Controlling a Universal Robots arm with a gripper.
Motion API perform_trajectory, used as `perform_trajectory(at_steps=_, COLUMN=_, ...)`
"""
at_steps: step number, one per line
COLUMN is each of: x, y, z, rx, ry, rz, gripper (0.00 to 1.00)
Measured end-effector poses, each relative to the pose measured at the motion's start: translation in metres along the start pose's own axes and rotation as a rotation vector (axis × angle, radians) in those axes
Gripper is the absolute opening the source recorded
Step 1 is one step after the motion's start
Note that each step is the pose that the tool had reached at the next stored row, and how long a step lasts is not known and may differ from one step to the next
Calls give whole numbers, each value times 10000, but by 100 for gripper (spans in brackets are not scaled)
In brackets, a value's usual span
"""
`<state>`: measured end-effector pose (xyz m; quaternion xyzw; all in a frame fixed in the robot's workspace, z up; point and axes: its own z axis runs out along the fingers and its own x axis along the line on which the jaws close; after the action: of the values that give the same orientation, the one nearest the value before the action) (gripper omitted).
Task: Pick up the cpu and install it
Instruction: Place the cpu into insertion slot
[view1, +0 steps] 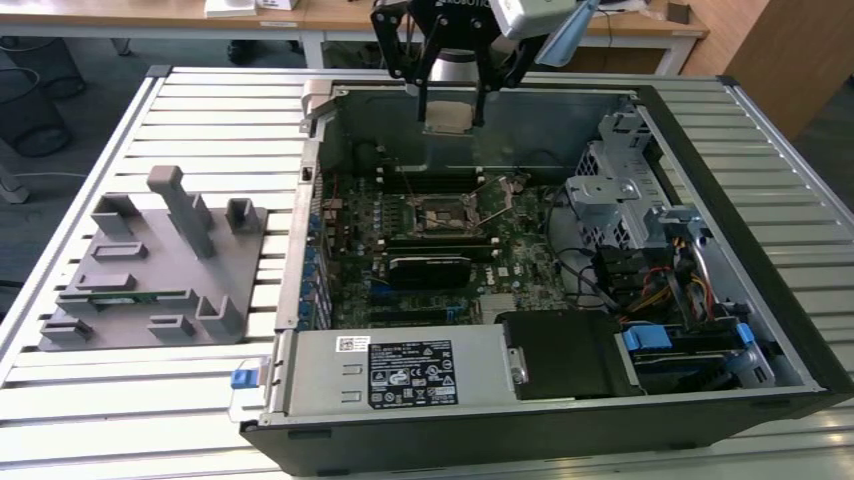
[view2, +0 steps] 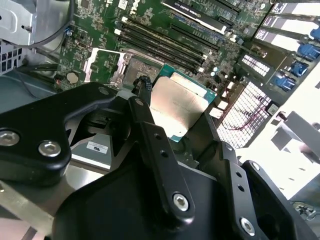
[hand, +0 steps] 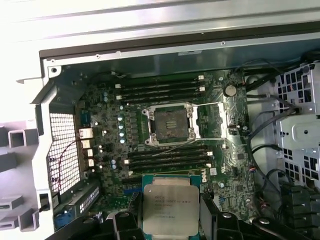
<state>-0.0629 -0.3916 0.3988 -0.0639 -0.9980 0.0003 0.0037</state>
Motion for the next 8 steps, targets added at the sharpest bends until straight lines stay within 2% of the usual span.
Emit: perform_trajectory(at_steps=8, x=0, y=0, z=7, rx=-2, ry=0, rz=526, gripper=54)
